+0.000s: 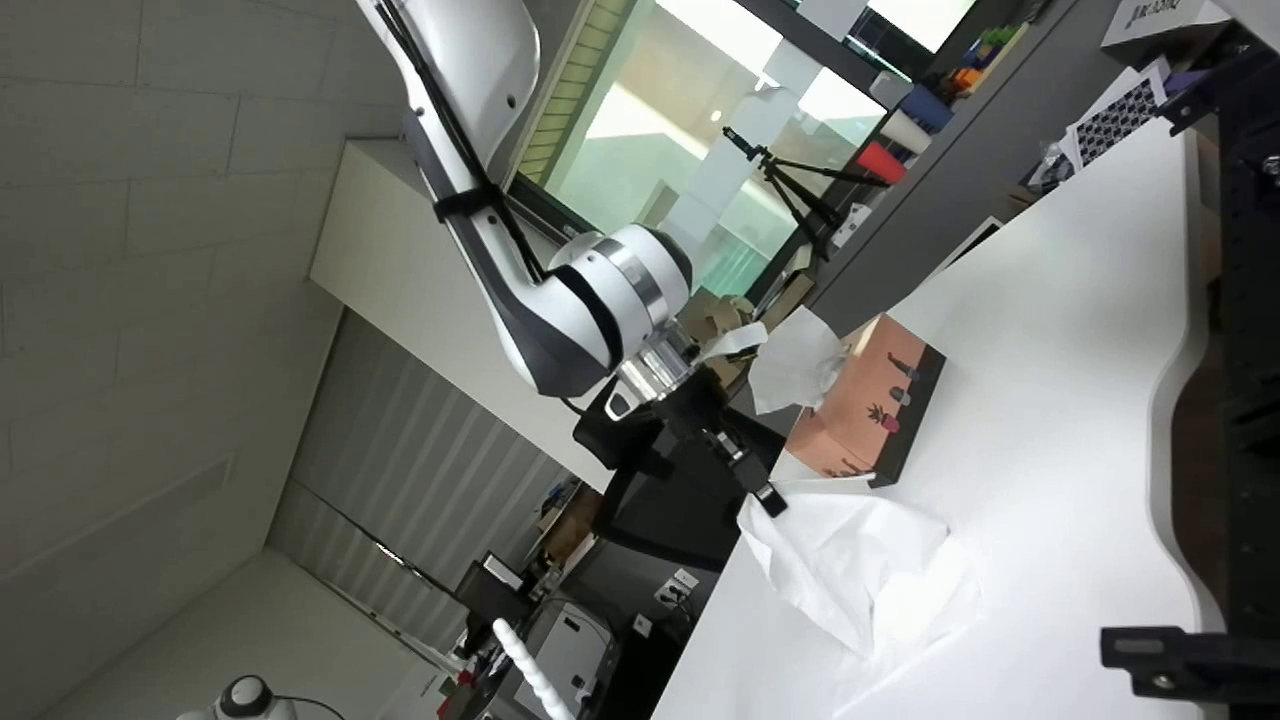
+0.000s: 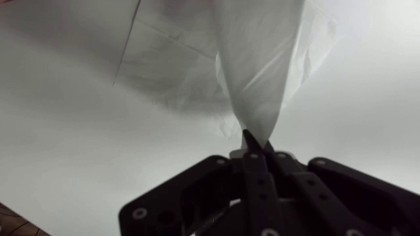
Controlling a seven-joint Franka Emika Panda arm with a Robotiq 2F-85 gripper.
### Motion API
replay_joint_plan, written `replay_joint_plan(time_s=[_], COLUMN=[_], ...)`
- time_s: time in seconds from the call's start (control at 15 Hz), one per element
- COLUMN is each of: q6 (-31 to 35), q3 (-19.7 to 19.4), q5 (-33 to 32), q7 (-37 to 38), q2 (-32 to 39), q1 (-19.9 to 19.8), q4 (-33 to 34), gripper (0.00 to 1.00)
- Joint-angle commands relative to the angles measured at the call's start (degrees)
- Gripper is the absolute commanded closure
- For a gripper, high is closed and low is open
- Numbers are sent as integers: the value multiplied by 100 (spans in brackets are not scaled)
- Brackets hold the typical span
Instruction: Pull out one tissue square from the box and place it on the table
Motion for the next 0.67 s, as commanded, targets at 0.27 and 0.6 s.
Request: replay_joint_plan(time_s=[0.27, 0.6], q6=[224, -422], q3=[115, 540], q5=[-1403, -1458], q7=[683, 717], q2=[660, 55], q1=[-465, -871], q4=[1, -47], gripper=[53, 19])
